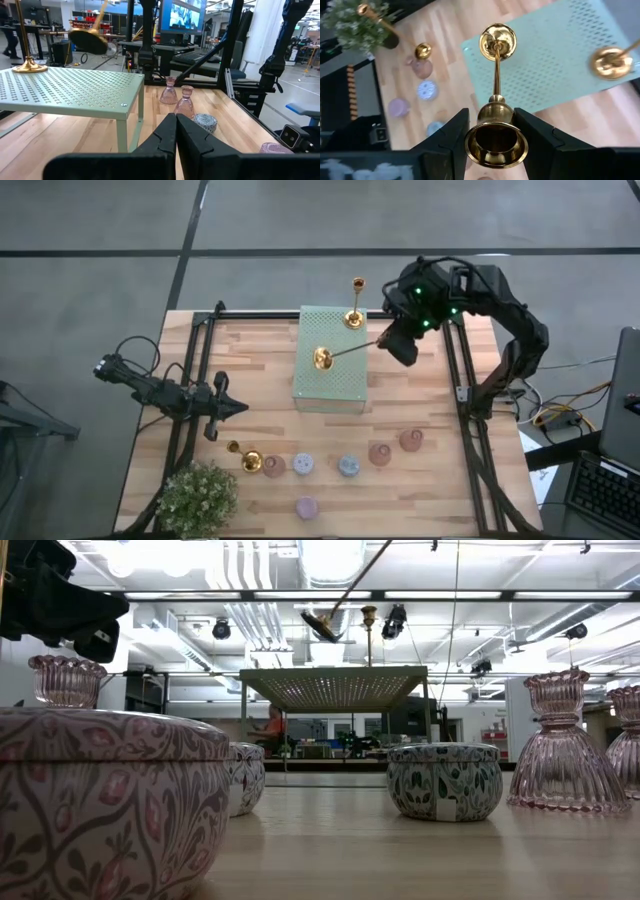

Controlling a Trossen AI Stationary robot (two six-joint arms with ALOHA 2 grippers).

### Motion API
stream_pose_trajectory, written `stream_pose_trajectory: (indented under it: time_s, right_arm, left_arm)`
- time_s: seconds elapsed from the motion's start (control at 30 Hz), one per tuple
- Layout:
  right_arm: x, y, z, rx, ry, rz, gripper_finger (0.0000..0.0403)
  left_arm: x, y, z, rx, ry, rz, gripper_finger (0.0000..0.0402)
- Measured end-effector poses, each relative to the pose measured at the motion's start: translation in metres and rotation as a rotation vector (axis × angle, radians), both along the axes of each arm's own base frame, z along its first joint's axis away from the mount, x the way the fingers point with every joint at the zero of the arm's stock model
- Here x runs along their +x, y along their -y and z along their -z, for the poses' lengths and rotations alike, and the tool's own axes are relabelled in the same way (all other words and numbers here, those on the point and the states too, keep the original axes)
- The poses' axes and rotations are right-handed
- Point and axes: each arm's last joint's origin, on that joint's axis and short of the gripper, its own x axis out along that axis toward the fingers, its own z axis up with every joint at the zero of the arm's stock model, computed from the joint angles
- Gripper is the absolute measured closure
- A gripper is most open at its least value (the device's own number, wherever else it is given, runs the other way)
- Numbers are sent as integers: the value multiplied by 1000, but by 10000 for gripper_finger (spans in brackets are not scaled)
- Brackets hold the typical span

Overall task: Pick & Place candle stick holders
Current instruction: Put the right gold candle holder on the shelf aligned with other gold candle holder

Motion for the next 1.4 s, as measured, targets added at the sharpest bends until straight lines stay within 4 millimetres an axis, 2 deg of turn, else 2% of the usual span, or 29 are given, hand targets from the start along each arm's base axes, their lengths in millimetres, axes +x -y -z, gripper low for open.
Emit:
stream_pose_trajectory:
  time_s: [0.17, 0.4, 0.6, 0.8, 1.2, 1.4]
  right_arm:
    - [-8, 3, -4, -114, -1, 16, 268]
    - [-23, -1, -12, -117, 35, 26, 268]
    - [-34, -10, -13, -84, 53, -34, 268]
    - [-47, -18, 10, -46, -42, -36, 268]
    - [-91, -32, 48, 93, -137, -13, 268]
    - [-103, -34, 65, 131, -185, 25, 268]
  left_arm:
    - [0, 0, 0, 0, 0, 0, 390]
    - [0, 0, 0, 0, 0, 0, 390]
    - [0, 0, 0, 0, 0, 0, 390]
    - [0, 0, 0, 0, 0, 0, 390]
    - [0, 0, 0, 0, 0, 0, 390]
    - [0, 0, 0, 0, 0, 0, 390]
